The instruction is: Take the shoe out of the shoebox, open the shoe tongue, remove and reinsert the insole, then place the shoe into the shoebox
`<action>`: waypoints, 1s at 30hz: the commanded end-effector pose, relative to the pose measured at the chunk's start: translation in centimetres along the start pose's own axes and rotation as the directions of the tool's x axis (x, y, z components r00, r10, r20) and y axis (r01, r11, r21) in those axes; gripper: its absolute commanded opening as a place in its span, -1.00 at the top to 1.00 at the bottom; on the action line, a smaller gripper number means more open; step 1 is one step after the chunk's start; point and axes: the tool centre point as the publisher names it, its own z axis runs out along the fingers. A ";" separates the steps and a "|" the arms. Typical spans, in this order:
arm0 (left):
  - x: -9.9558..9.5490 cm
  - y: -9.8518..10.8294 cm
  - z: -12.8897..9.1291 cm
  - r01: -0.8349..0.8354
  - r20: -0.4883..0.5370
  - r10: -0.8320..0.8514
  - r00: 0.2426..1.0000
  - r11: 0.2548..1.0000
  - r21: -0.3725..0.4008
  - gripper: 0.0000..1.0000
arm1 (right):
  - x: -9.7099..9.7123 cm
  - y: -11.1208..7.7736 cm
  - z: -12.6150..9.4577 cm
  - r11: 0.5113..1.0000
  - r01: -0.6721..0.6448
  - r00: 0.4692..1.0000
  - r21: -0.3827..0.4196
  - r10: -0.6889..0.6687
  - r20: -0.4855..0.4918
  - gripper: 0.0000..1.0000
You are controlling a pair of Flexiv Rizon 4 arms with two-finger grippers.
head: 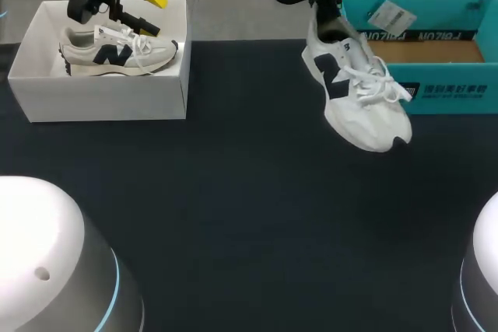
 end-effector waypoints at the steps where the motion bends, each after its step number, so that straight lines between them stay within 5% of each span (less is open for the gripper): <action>1: 0.0 0.0 -0.1 -0.001 -0.002 0.001 1.000 1.000 0.003 -1.00 | 0.7 -4.3 -0.4 0.999 -0.006 1.000 -0.038 0.007 0.007 1.00; 12: 0.0 0.0 -0.1 -0.001 -0.002 0.001 1.000 1.000 0.003 -1.00 | 1.0 -9.4 -0.8 0.998 -0.058 0.998 -0.020 0.059 0.005 1.00; 30: 0.0 0.0 -0.1 -0.001 -0.002 0.001 1.000 1.000 0.003 -1.00 | 1.0 -9.4 -0.8 0.998 -0.058 0.998 -0.020 0.059 0.005 1.00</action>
